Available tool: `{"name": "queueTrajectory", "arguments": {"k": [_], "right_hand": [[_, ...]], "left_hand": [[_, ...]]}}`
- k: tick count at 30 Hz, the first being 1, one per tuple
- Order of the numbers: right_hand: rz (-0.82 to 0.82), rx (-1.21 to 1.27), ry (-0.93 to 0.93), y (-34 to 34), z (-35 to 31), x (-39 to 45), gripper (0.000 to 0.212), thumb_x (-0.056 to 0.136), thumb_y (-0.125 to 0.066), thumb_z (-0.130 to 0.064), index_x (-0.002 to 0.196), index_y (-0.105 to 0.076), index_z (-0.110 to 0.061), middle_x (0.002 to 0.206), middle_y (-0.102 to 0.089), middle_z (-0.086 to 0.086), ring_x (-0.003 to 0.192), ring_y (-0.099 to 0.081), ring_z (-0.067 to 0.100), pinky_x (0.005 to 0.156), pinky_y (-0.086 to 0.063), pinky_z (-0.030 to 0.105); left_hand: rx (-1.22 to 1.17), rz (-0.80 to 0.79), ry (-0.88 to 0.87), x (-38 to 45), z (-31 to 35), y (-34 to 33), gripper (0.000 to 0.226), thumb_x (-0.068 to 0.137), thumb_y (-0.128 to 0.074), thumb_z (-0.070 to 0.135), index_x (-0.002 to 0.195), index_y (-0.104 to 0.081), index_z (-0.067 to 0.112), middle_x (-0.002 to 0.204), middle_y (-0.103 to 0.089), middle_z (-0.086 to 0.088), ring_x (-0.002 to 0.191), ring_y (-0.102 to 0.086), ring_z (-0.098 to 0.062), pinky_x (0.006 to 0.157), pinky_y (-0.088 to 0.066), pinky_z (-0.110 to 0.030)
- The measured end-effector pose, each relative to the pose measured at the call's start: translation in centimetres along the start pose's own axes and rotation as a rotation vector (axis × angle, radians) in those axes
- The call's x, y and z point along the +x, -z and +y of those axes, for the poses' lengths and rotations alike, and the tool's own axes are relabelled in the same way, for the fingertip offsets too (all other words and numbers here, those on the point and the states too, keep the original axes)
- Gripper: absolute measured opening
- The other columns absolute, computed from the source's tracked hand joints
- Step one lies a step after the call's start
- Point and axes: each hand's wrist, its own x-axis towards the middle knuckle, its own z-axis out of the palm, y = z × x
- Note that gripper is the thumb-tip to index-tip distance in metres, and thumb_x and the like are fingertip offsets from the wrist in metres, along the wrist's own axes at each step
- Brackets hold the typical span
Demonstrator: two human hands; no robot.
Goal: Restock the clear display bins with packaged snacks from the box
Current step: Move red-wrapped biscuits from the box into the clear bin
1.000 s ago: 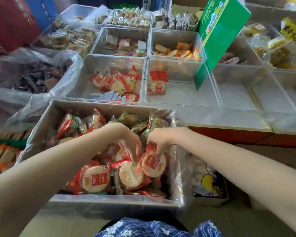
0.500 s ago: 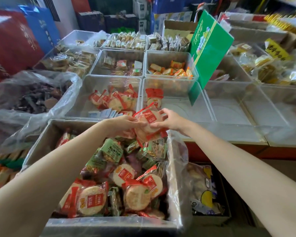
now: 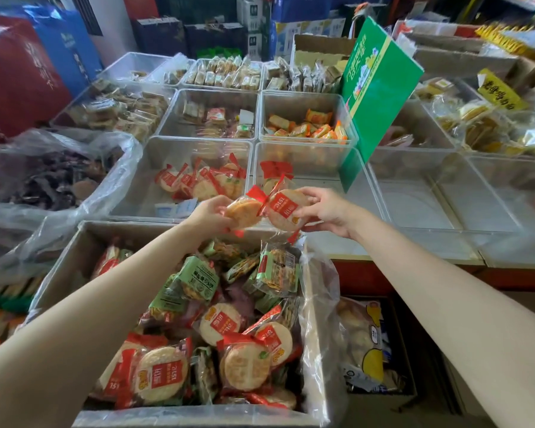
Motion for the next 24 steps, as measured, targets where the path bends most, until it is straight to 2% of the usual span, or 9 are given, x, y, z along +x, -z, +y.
{"name": "queueTrajectory", "arguments": {"k": [2,6,9,11,13,15,19,21,24], "right_hand": [[0.036,0.083,-0.011,0.2,-0.4,0.0,0.042,0.084,-0.058,0.006,0.118,-0.049,-0.016,0.093,-0.057,0.004,0.074,-0.058,0.016,0.056,-0.051,0.026],[0.183,0.369,-0.011,1.6,-0.3,0.6,0.040,0.082,-0.061,0.004,0.116,-0.044,-0.009,0.087,-0.059,0.009,0.063,-0.060,0.014,0.044,-0.049,0.019],[0.205,0.575,-0.031,1.6,0.0,1.3,0.024,0.083,-0.063,0.002,0.105,-0.054,-0.001,0.073,-0.067,0.008,0.063,-0.063,0.013,0.056,-0.052,0.018],[0.193,0.721,-0.054,0.8,0.2,1.6,0.006,0.086,-0.061,0.000,0.090,-0.057,-0.001,0.072,-0.066,0.009,0.063,-0.062,0.014,0.060,-0.052,0.018],[0.174,0.812,-0.069,0.2,0.2,1.8,0.004,0.087,-0.059,-0.002,0.087,-0.056,-0.004,0.080,-0.062,0.010,0.068,-0.059,0.014,0.056,-0.051,0.018],[0.108,0.750,-0.091,-0.1,0.3,1.8,0.010,0.087,-0.061,-0.010,0.094,-0.054,-0.008,0.088,-0.059,0.010,0.075,-0.055,0.015,0.054,-0.048,0.019],[-0.064,0.727,-0.155,-0.2,0.0,2.1,0.032,0.088,-0.055,-0.018,0.118,-0.048,-0.010,0.100,-0.056,0.013,0.085,-0.057,0.023,0.068,-0.049,0.032],[-0.064,0.735,-0.136,-0.4,-0.6,2.6,0.024,0.090,-0.048,-0.016,0.113,-0.048,-0.011,0.095,-0.059,0.012,0.081,-0.058,0.023,0.062,-0.049,0.030],[0.126,0.470,-0.154,-0.8,-0.7,3.1,0.005,0.088,-0.052,-0.015,0.093,-0.052,-0.014,0.086,-0.060,0.010,0.071,-0.058,0.020,0.062,-0.049,0.030]], "left_hand": [[0.056,0.183,-0.109,0.5,0.0,0.0,0.023,0.078,-0.068,-0.003,0.084,-0.055,0.015,0.108,-0.060,-0.014,0.093,-0.059,-0.025,0.079,-0.048,-0.033],[0.300,0.451,-0.319,0.2,-0.5,0.6,0.032,0.079,-0.053,-0.016,0.100,-0.064,0.006,0.130,-0.042,-0.020,0.121,-0.043,-0.031,0.097,-0.038,-0.024],[0.513,0.413,-0.573,-0.3,-0.6,0.0,0.035,0.077,-0.056,-0.018,0.102,-0.065,0.005,0.134,-0.041,-0.024,0.112,-0.052,-0.041,0.092,-0.049,-0.043],[0.561,0.359,-0.636,-0.2,-0.3,-1.0,0.034,0.076,-0.059,-0.017,0.104,-0.063,0.003,0.135,-0.041,-0.025,0.106,-0.056,-0.045,0.086,-0.052,-0.047],[0.540,0.369,-0.640,0.0,0.2,-2.0,0.035,0.077,-0.058,-0.016,0.106,-0.060,0.003,0.136,-0.040,-0.023,0.102,-0.058,-0.046,0.082,-0.054,-0.050],[0.503,0.417,-0.635,0.2,0.8,-2.8,0.037,0.078,-0.055,-0.016,0.110,-0.057,0.002,0.134,-0.040,-0.023,0.102,-0.057,-0.045,0.082,-0.052,-0.051],[0.451,0.393,-0.705,0.9,1.9,-4.3,0.041,0.077,-0.058,-0.013,0.116,-0.047,-0.008,0.133,-0.039,-0.026,0.108,-0.054,-0.041,0.088,-0.050,-0.044],[0.494,0.286,-0.730,1.2,1.8,-4.9,0.044,0.078,-0.061,-0.009,0.118,-0.043,-0.011,0.135,-0.038,-0.026,0.109,-0.054,-0.039,0.087,-0.052,-0.043],[0.590,0.126,-0.726,0.9,0.0,-3.9,0.045,0.082,-0.061,0.009,0.120,-0.042,-0.006,0.135,-0.040,-0.020,0.096,-0.062,-0.033,0.073,-0.057,-0.043]]}}
